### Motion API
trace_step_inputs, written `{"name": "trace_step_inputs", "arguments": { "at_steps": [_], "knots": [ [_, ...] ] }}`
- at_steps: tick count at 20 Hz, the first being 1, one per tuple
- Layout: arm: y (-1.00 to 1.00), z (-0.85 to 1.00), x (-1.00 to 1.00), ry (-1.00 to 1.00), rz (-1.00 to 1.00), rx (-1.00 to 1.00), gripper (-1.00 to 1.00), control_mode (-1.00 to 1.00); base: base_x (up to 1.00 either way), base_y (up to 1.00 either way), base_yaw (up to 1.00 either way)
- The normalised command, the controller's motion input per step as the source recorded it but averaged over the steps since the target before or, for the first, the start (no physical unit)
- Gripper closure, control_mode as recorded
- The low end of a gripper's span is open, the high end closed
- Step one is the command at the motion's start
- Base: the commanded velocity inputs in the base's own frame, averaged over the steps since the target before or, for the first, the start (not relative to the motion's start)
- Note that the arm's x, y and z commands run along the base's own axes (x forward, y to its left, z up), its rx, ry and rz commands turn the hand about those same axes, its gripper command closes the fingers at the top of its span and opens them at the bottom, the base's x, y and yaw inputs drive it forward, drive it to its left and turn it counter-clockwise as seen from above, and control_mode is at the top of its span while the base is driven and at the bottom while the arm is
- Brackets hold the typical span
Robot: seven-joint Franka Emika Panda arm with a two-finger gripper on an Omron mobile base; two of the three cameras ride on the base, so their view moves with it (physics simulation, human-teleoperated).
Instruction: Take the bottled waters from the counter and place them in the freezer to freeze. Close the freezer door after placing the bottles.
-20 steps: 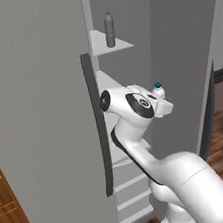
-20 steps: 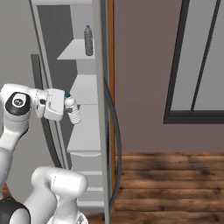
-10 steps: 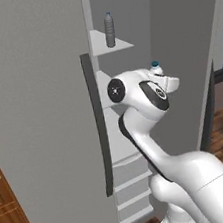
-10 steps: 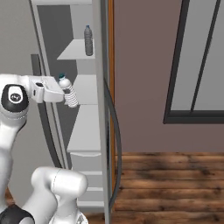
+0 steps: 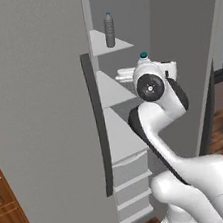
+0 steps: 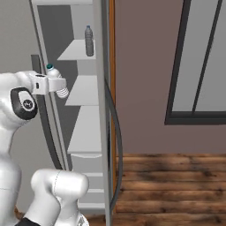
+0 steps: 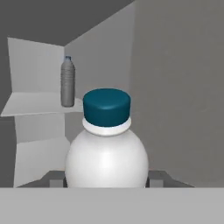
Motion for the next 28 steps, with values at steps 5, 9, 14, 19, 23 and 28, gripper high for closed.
{"name": "trace_step_inputs", "arguments": {
  "at_steps": [5,9,14,19,23,28],
  "knots": [
    [0.00,0.45,0.19,0.07,0.41,0.21,1.00,-1.00,0.00,0.00,0.00],
    [0.00,0.40,0.47,0.05,0.29,0.37,1.00,-1.00,0.00,0.00,0.00],
    [0.25,0.15,0.25,-0.01,0.26,0.17,1.00,-1.00,0.00,0.00,0.00],
    [0.44,0.09,-0.12,-0.27,0.12,-0.23,1.00,-1.00,0.00,0.00,0.00],
    [0.17,0.71,-0.11,-0.16,0.02,-0.23,1.00,-1.00,0.00,0.00,0.00],
    [0.05,0.65,0.02,0.05,-0.03,-0.09,1.00,-1.00,0.00,0.00,0.00]
  ]
}}
